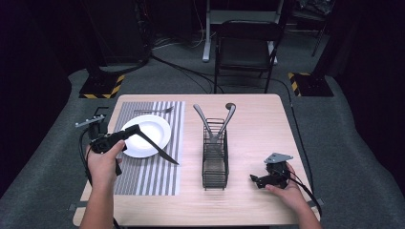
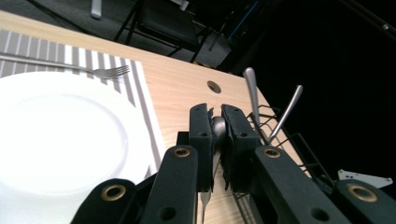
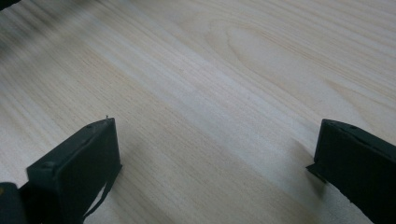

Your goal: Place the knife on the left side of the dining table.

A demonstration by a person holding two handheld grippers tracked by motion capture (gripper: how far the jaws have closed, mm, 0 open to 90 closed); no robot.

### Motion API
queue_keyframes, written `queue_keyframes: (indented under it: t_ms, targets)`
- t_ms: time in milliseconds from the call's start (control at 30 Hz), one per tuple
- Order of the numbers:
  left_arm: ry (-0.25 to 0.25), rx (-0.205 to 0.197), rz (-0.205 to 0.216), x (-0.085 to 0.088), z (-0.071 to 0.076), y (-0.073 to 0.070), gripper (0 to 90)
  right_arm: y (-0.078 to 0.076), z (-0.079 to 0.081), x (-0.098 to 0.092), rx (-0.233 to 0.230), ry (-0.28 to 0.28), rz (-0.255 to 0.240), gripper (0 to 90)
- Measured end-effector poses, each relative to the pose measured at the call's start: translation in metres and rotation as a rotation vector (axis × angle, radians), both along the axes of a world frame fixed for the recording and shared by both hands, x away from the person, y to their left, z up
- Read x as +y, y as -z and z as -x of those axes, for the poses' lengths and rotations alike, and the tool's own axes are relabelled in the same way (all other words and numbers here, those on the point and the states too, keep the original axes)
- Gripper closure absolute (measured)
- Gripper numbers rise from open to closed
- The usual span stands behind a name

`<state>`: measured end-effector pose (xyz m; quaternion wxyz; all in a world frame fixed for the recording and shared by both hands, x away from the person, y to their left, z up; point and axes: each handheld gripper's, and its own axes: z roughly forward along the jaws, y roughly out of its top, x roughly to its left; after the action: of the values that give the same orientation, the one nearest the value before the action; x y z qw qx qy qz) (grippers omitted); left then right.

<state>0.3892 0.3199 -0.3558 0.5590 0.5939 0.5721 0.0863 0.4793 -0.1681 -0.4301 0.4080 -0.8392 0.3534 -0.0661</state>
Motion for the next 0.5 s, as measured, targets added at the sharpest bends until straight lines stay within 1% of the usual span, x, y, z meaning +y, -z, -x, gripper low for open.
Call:
queue_keyframes:
  t_ms: [100,133,200,500]
  targets:
    - [-0.016,0.013,0.002,0.006,0.002,0.008,83.5,0.0,0.0,0.0,0.0,-0.001,0.0,0.0]
    - [-0.016,0.013,0.002,0.006,0.002,0.008,83.6,0.0,0.0,0.0,0.0,0.0,0.0,0.0]
    - [-0.024,0.019,0.004,0.009,0.002,0.013,83.5,0.0,0.0,0.0,0.0,0.0,0.0,0.0]
    - [-0.034,0.036,0.008,0.014,0.002,0.024,83.5,0.0,0.0,0.0,0.0,0.001,0.0,0.0]
